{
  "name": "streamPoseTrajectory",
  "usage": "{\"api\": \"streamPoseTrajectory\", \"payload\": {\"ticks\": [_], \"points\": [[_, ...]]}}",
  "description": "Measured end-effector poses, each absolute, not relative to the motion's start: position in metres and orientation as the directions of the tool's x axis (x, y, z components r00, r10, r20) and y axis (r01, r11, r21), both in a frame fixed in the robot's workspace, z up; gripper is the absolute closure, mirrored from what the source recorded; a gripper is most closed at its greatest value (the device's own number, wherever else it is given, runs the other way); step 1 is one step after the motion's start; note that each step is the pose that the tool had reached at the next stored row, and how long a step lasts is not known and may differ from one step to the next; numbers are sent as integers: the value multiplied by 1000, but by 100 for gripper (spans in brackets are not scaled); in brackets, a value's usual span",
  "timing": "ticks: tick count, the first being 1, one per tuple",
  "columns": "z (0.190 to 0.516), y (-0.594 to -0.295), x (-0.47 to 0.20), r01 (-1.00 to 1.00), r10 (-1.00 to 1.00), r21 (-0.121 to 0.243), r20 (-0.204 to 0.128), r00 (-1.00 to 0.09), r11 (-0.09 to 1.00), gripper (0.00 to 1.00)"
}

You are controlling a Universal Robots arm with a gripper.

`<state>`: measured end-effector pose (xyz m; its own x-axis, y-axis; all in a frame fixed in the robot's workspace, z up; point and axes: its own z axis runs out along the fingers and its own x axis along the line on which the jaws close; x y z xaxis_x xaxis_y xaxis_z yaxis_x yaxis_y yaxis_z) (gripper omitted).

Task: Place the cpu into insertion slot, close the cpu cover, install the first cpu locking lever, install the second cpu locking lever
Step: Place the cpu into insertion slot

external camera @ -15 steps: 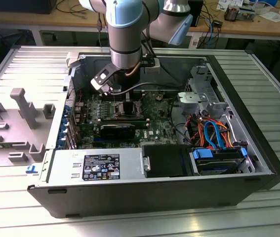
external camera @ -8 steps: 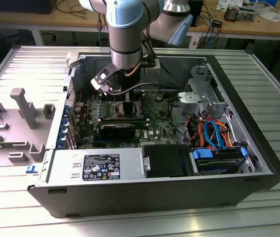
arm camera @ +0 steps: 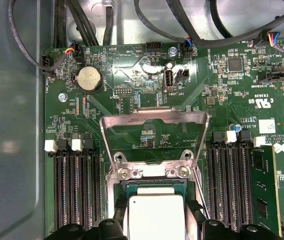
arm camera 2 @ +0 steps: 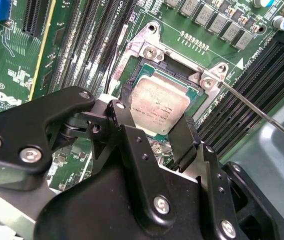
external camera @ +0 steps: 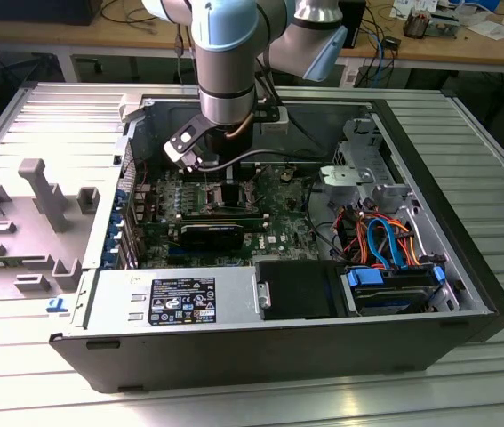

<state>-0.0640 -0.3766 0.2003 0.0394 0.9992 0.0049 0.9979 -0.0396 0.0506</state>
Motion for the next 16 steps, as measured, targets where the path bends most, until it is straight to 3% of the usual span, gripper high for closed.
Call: {"api": "streamPoseTrajectory", "payload": {"ticks": [6, 7, 16], "points": [[200, -377, -64, 998, 999, 50, 8, 39, -40, 45], [200, -377, -64, 998, 999, 50, 8, 39, -40, 38], [198, -376, -63, 998, 999, 50, 8, 39, -40, 38]]}}
